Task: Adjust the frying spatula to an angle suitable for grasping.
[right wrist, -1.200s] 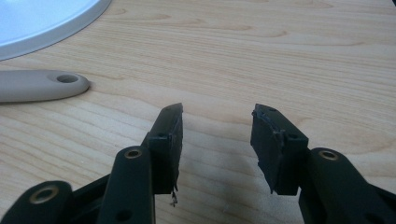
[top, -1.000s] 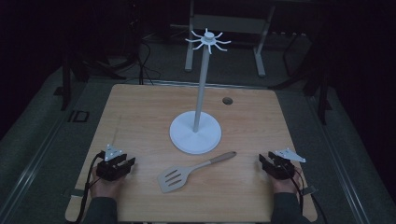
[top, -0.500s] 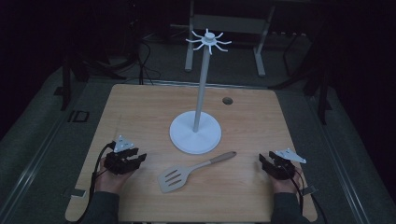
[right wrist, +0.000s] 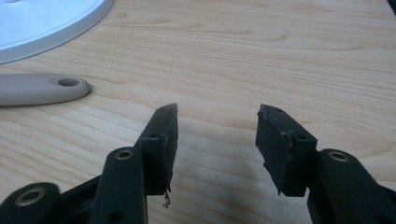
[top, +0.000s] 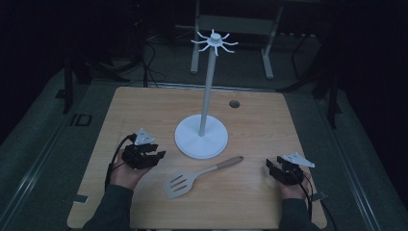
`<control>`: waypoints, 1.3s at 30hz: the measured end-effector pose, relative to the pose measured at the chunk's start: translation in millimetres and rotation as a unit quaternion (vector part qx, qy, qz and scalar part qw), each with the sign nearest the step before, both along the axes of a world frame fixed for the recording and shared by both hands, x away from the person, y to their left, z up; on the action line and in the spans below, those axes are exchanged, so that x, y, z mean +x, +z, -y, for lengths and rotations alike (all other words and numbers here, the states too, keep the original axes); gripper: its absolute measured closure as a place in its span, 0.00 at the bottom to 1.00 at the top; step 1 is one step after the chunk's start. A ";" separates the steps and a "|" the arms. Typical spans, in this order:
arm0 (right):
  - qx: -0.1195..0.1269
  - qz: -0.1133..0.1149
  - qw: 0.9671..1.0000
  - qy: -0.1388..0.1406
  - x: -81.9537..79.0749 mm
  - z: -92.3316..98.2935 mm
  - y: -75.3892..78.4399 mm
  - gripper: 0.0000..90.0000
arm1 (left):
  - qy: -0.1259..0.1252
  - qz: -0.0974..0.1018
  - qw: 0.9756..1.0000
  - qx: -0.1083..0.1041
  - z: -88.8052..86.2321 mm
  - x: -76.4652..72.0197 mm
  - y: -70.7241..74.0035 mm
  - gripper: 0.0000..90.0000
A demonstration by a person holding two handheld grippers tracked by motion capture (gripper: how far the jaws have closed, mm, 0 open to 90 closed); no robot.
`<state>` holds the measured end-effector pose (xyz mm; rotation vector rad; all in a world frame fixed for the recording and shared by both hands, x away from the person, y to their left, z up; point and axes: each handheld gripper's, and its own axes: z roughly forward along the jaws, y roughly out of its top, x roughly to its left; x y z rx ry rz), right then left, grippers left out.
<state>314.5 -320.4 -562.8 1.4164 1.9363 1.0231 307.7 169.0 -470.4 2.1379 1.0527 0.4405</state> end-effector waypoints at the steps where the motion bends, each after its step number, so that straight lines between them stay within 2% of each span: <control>1: 0.000 0.000 1.000 0.000 0.0 0.0 0.0 0.54 | -0.002 0.000 1.000 0.001 3.0 1.6 1.8 0.65; 5: 0.000 -0.001 1.000 0.001 0.2 0.0 -0.1 0.53 | -0.012 -0.003 1.000 0.007 12.2 5.7 7.9 0.65; 10: 0.000 -0.003 1.000 0.002 0.6 -0.3 -0.2 0.53 | -0.031 -0.008 0.999 0.016 33.9 12.7 18.9 0.66; 12: -0.001 -0.003 1.000 0.003 0.5 -0.8 -0.2 0.53 | -0.031 -0.008 0.999 0.016 33.9 12.7 18.9 0.66; 13: -0.001 -0.003 1.000 0.003 0.5 -0.8 -0.2 0.53 | -0.038 -0.009 0.999 0.021 42.5 14.9 21.7 0.66; 19: 0.001 -0.005 1.000 0.004 1.1 -0.6 -0.3 0.53 | -0.063 -0.013 0.997 0.036 62.6 19.8 24.8 0.67; 24: 0.001 -0.006 1.000 0.004 1.4 -0.6 -0.4 0.52 | -0.088 -0.022 0.994 0.059 80.1 23.3 24.2 0.67; 30: 0.001 -0.006 1.000 0.005 1.6 -0.5 -0.5 0.52 | -0.111 -0.035 0.991 0.072 98.7 28.0 22.6 0.67; 35: 0.002 -0.008 1.000 0.005 1.9 -0.2 -0.5 0.51 | -0.130 -0.045 0.986 0.089 111.8 31.1 19.6 0.67; 36: 0.002 -0.008 1.000 0.005 2.0 -0.2 -0.5 0.51 | -0.130 -0.045 0.986 0.089 111.8 31.1 19.6 0.67; 39: 0.001 -0.008 1.000 0.006 2.1 -0.2 -0.5 0.51 | -0.141 -0.057 0.983 0.104 123.9 33.7 15.4 0.67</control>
